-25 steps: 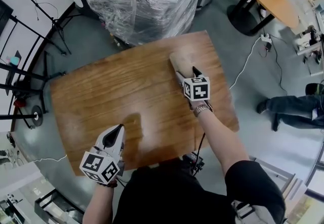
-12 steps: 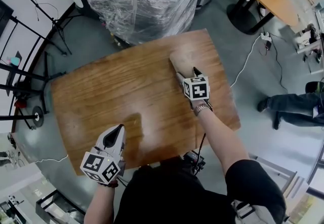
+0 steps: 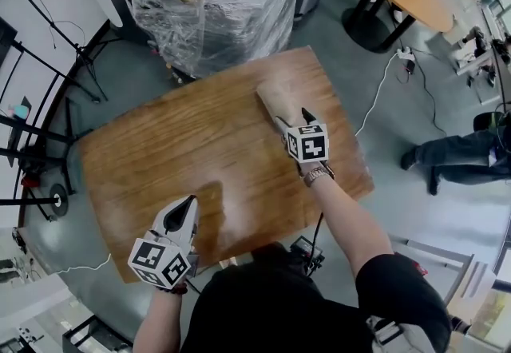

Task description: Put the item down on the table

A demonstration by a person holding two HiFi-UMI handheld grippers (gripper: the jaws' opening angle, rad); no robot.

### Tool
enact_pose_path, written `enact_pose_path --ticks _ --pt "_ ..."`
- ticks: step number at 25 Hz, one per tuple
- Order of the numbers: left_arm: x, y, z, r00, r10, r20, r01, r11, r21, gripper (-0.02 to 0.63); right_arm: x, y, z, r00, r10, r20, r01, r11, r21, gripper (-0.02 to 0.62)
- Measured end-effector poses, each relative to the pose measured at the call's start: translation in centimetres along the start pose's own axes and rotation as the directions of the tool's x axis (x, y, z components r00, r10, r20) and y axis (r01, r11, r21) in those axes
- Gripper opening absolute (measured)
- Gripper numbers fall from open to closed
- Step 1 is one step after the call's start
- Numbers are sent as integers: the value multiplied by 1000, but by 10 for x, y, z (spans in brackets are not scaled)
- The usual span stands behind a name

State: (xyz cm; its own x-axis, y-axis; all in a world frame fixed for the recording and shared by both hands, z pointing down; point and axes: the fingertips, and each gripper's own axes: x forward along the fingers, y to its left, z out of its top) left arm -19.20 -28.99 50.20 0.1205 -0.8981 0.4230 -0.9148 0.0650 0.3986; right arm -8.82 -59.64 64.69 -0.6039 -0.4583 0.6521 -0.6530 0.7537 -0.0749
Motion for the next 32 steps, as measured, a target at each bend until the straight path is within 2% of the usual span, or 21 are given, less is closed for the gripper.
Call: enact_pose_path --ticks 11,18,26,28,32 --pt "-23 -25 -6 993 -117 21 116 991 66 11 -82 25 7 995 -22 102 17 999 47 322" --pt "-46 -41 -11 983 -180 31 176 979 106 11 -139 64 4 985 -16 172 12 1000 22 204" --pt "-73 -54 -20 972 -232 45 224 964 140 11 -209 115 -2 964 -1 268 8 1000 -25 18" --pt "-81 -57 -22 969 -243 46 234 961 148 11 -223 128 -4 959 3 282 6 999 -33 -8" --pt "-94 -59 -26 965 -257 50 246 956 162 11 -247 156 -8 953 27 301 -12 999 -51 -8"
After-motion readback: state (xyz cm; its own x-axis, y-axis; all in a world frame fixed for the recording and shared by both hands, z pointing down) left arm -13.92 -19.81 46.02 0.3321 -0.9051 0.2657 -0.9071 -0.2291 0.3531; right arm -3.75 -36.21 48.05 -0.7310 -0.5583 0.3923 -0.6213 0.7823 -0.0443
